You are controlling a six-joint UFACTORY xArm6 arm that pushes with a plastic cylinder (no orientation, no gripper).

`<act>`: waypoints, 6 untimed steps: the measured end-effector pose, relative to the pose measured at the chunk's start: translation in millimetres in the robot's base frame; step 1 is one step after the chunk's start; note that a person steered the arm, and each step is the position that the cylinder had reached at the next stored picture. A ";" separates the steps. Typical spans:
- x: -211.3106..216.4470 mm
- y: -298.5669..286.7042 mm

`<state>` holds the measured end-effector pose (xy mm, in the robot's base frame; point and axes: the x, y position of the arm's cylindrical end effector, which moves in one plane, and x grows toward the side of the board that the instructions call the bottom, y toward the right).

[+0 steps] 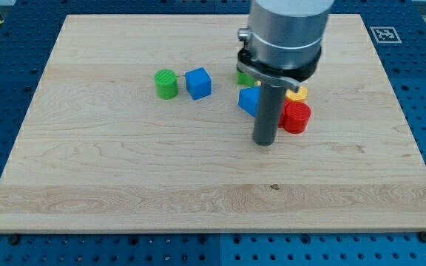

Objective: Move the red circle to the right of the yellow hexagon

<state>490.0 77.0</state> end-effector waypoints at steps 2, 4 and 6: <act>-51.5 3.0; -16.4 3.7; 18.1 84.1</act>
<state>508.1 161.1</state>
